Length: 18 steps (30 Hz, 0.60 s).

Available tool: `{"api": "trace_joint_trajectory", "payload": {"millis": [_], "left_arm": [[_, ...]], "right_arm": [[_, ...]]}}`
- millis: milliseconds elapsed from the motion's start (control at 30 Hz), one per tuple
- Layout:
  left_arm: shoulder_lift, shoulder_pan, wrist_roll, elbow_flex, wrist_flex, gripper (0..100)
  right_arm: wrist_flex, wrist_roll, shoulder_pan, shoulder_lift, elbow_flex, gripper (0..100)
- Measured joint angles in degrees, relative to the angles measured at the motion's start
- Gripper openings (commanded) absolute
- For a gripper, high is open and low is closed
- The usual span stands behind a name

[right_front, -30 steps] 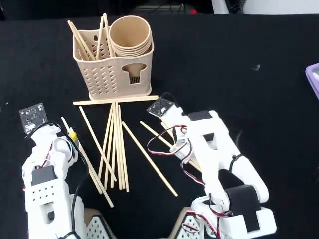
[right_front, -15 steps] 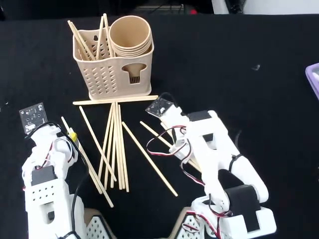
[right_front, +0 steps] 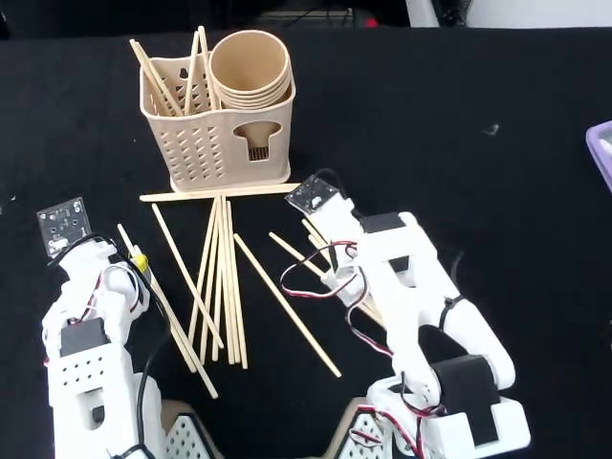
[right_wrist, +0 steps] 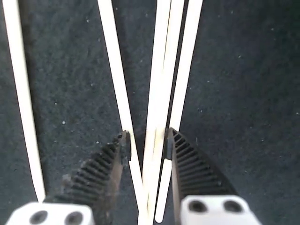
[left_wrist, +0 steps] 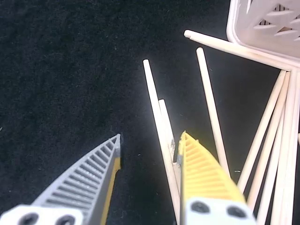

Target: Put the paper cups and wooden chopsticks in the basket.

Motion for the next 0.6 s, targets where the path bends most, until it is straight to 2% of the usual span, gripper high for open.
{"api": "trace_joint_trajectory", "payload": {"millis": [333, 600], "left_arm": [[0.0, 0.0, 0.0, 0.0, 0.0, 20], [0.0, 0.0, 0.0, 0.0, 0.0, 20]], "right_arm": [[0.0, -4.0, -9.9, 0.0, 0.0, 12.1], [0.0, -4.2, -10.4, 0.0, 0.0, 12.1]]}}
